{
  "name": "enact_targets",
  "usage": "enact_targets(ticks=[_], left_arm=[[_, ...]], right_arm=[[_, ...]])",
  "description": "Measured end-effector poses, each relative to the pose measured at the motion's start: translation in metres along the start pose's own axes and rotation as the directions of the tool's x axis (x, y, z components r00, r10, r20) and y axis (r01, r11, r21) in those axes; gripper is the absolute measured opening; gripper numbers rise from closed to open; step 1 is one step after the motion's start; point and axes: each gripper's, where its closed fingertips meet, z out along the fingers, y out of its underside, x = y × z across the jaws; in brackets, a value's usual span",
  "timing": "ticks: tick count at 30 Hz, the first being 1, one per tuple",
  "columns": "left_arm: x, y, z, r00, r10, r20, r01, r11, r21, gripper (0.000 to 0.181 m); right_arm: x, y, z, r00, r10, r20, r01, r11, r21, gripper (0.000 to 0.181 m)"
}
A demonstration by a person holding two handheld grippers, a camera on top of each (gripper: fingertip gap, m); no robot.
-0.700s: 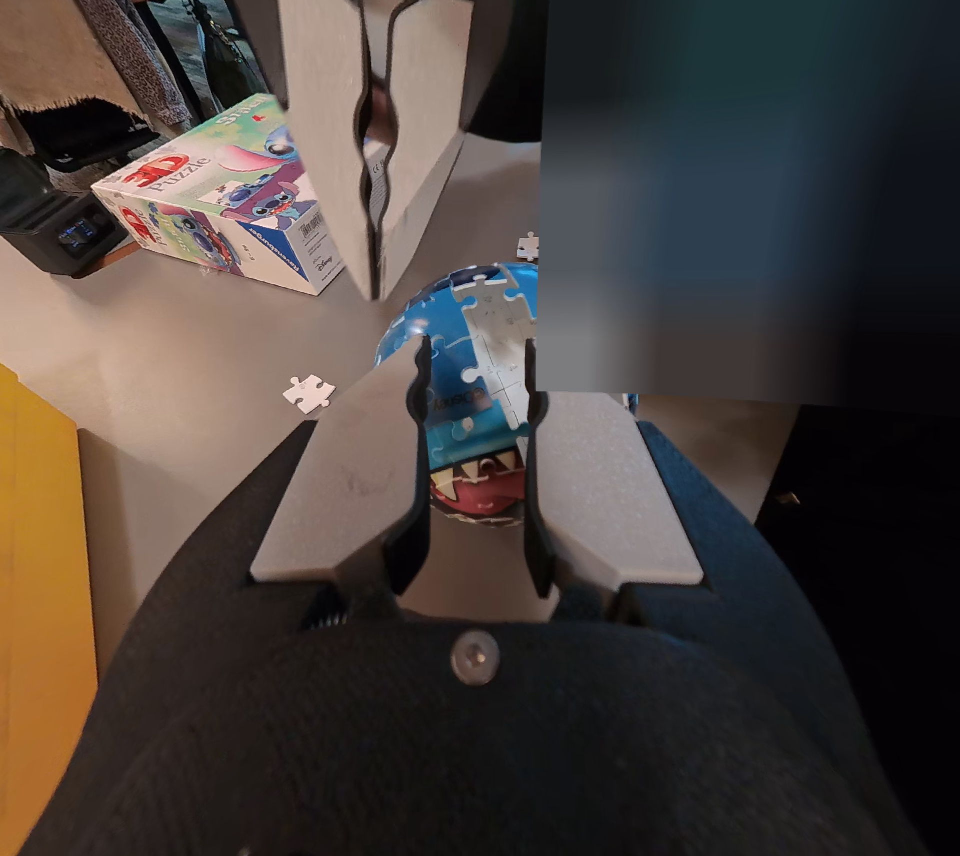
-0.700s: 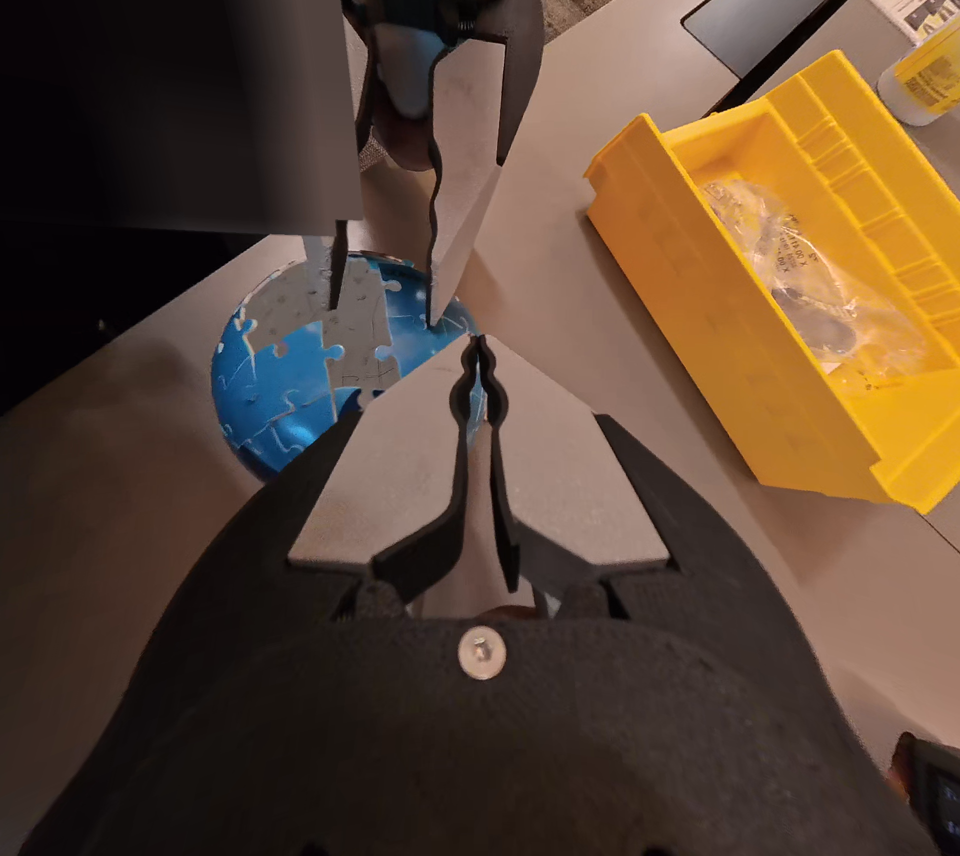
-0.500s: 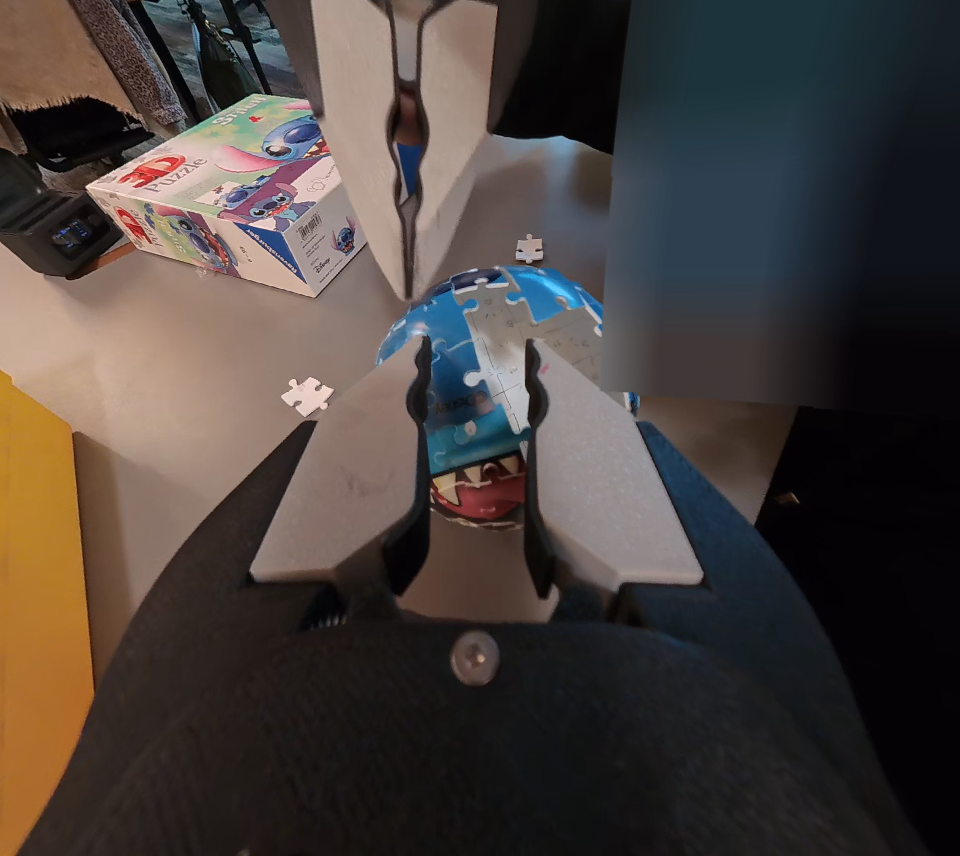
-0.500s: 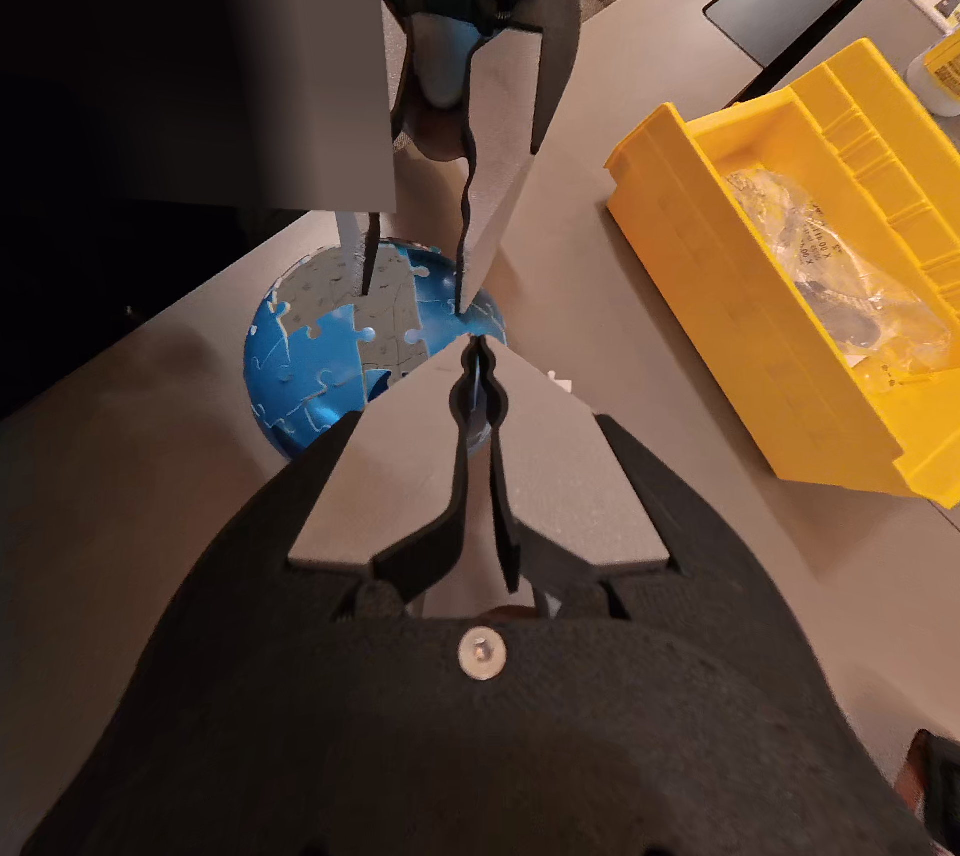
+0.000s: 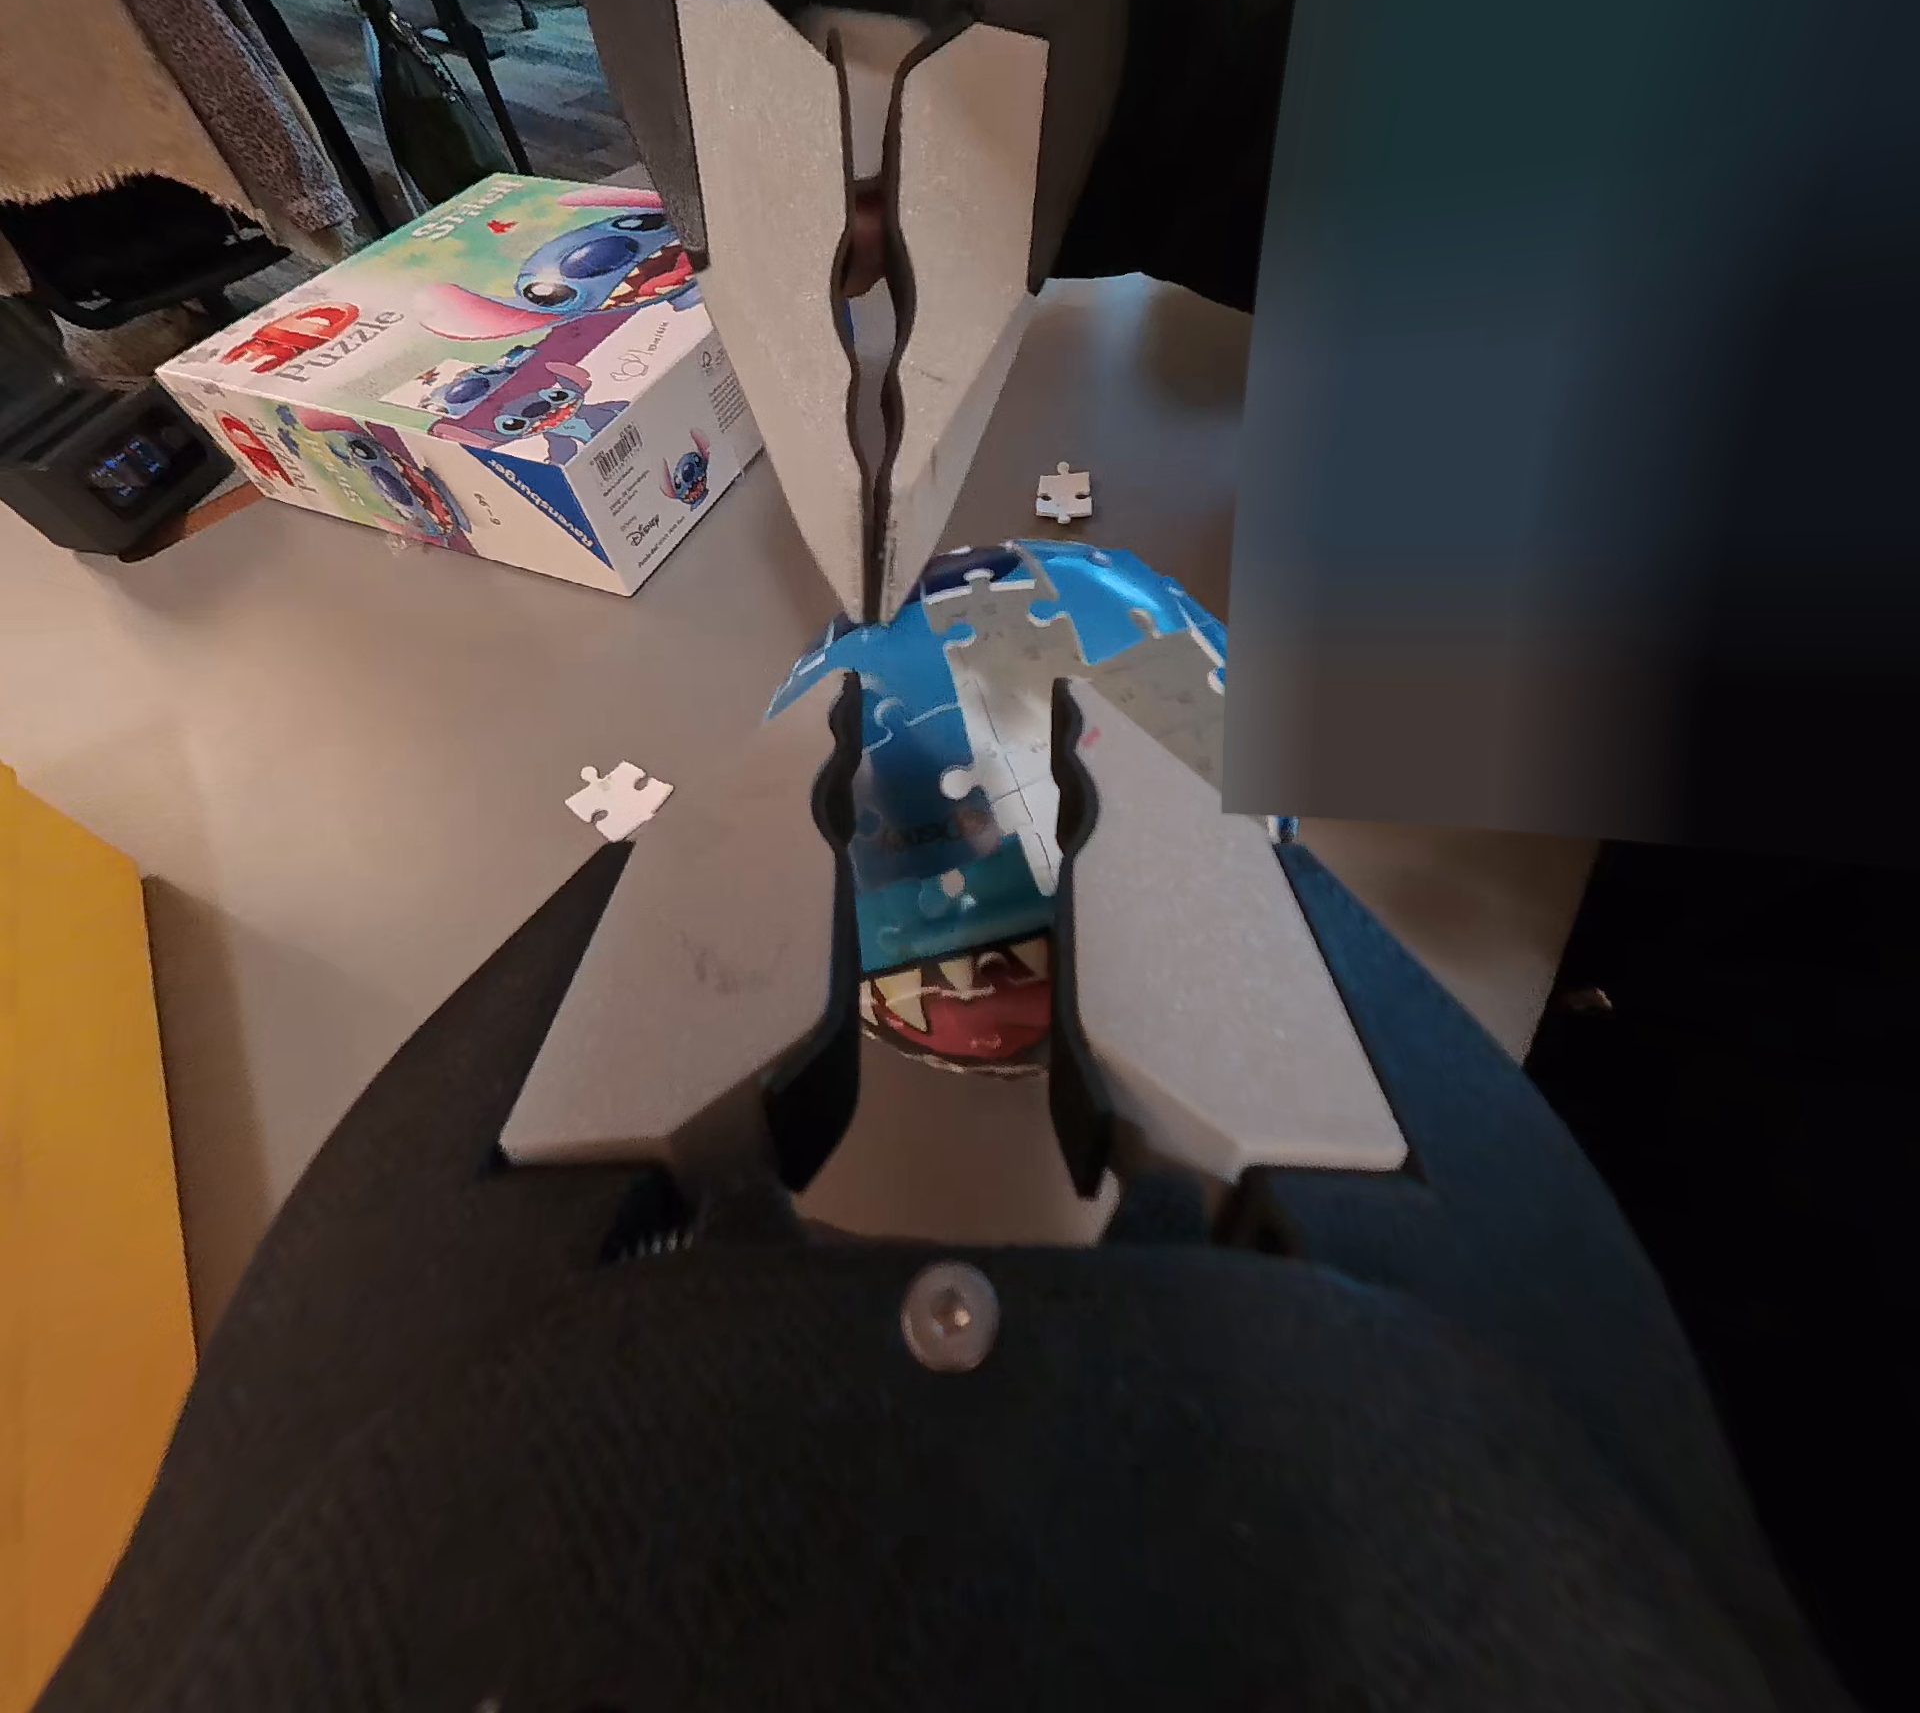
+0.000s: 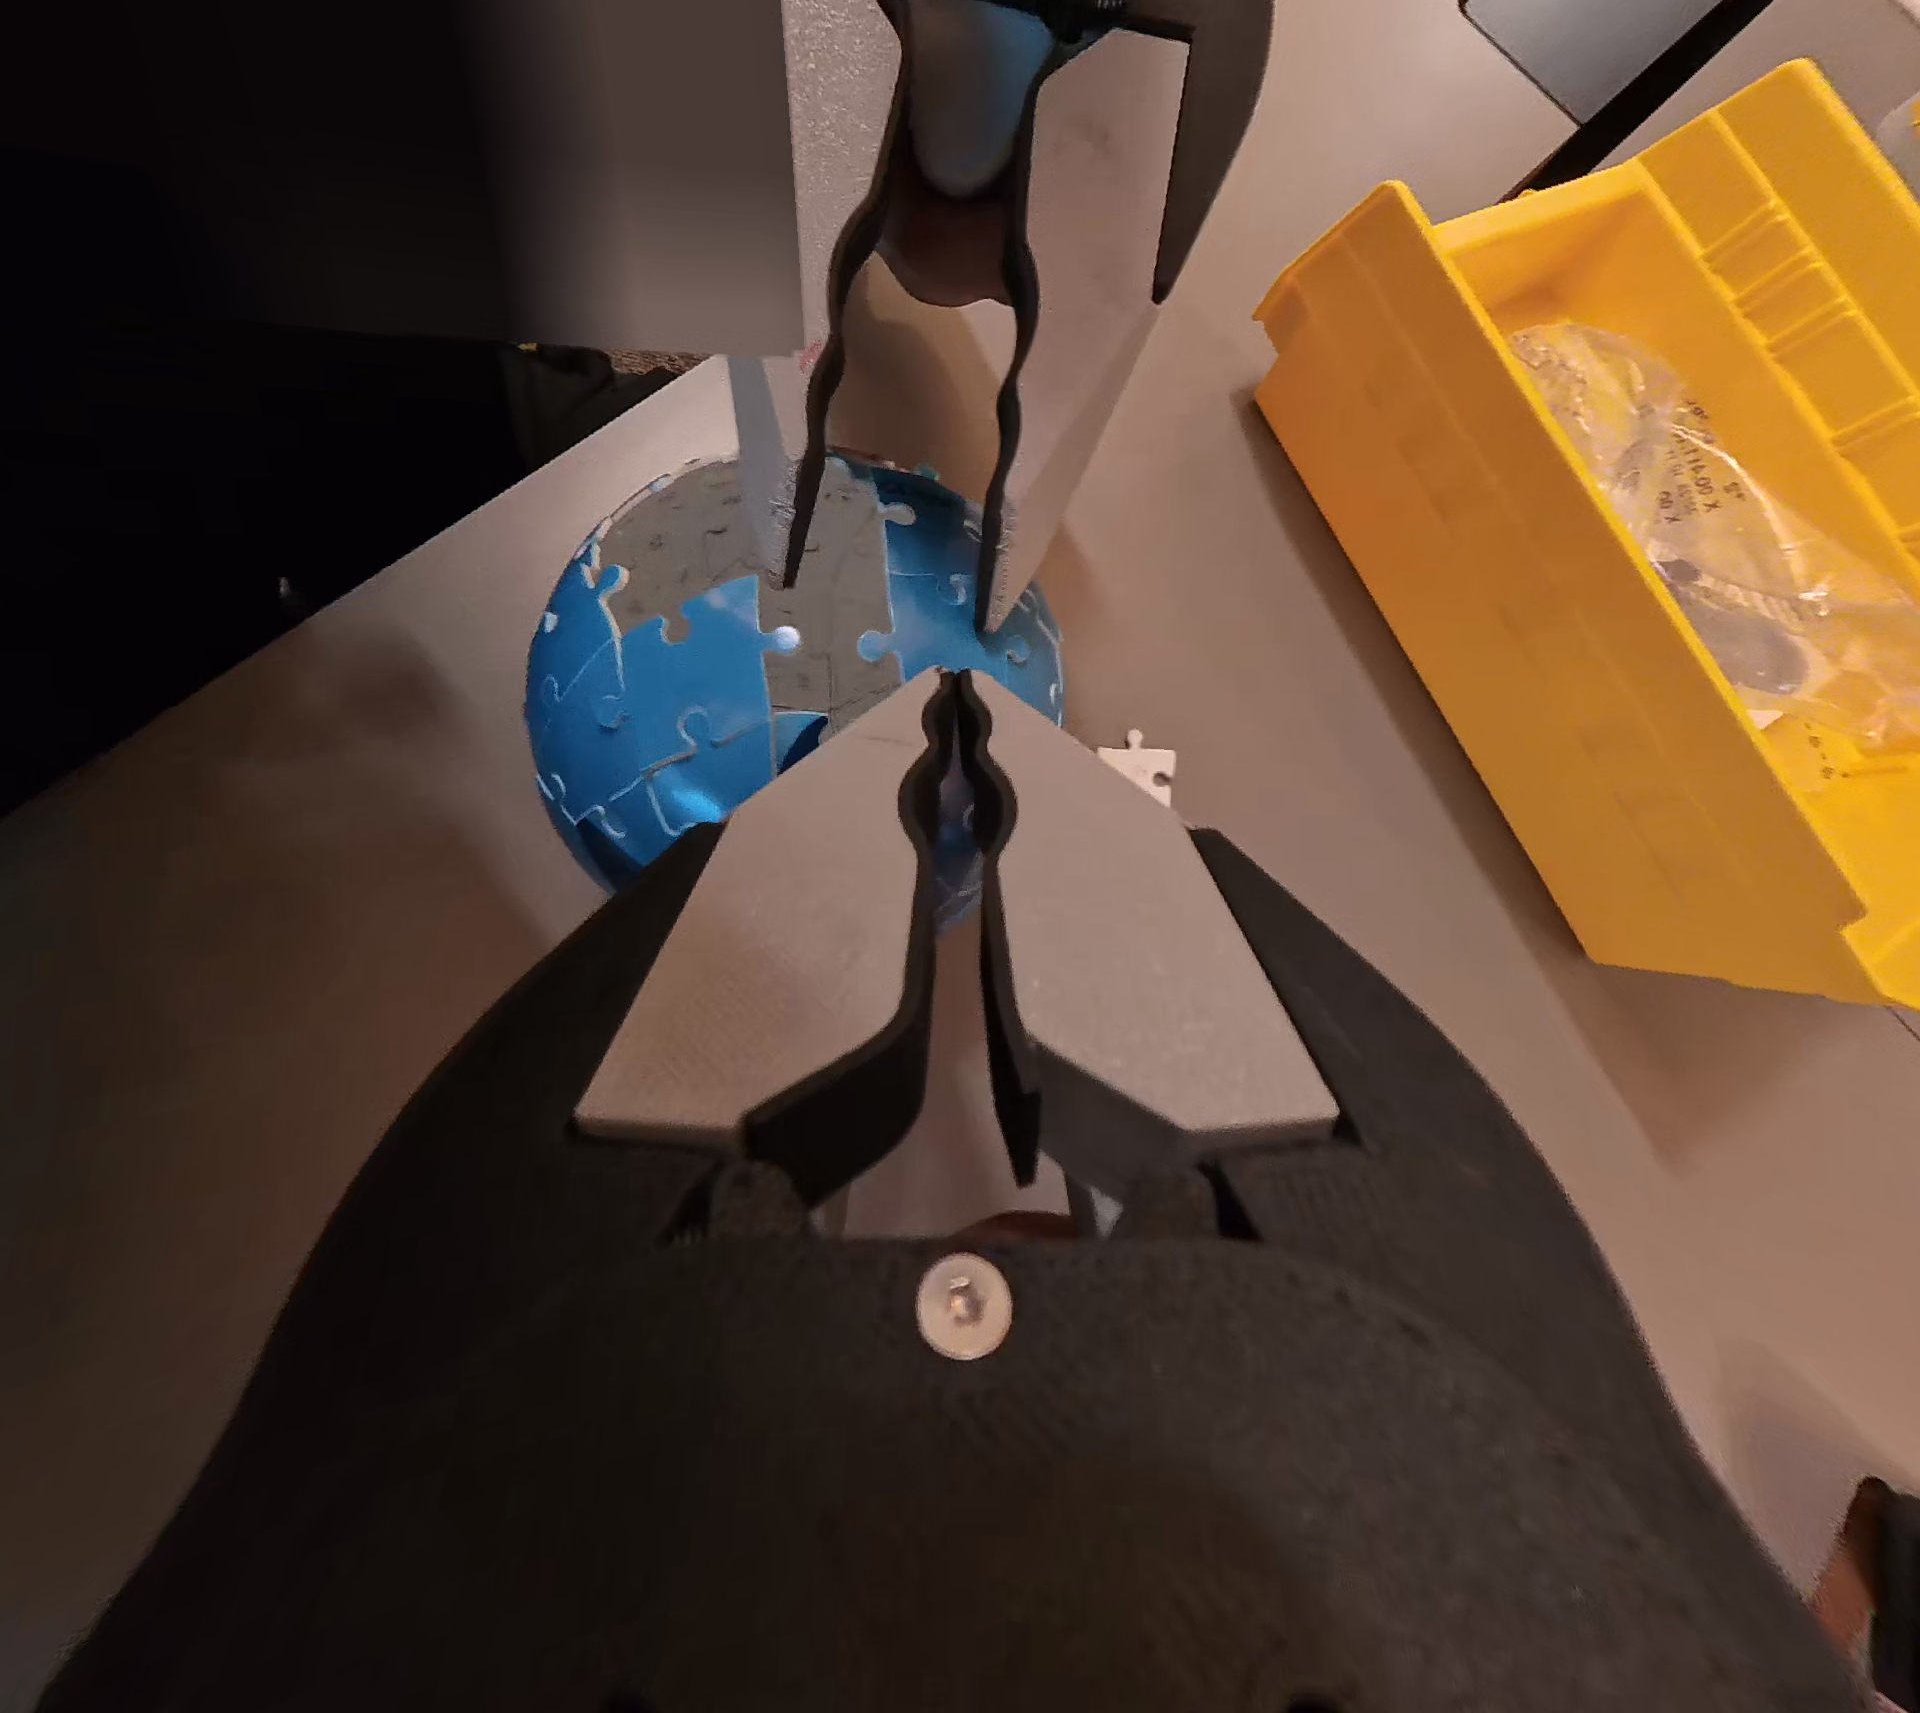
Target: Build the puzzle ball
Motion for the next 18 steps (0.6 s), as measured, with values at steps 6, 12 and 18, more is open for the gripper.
enact_targets(ticks=[6,12,18], left_arm=[[-0.0014,-0.0001,0.0007,1.000,0.000,-0.001,0.000,1.000,-0.005,0.034],[-0.0027,0.0004,0.0009,1.000,-0.003,0.003,0.003,1.000,-0.002,0.034],[-0.0037,0.0008,0.0005,1.000,-0.004,0.003,0.005,1.000,-0.001,0.033]], right_arm=[[0.0000,0.0010,-0.0014,1.000,0.019,0.003,-0.019,1.000,0.007,0.000],[0.0019,0.0001,-0.0009,1.000,0.005,-0.016,-0.005,1.000,0.004,0.000],[-0.0025,0.0028,-0.0054,1.000,0.006,-0.019,-0.006,1.000,0.008,0.000]])
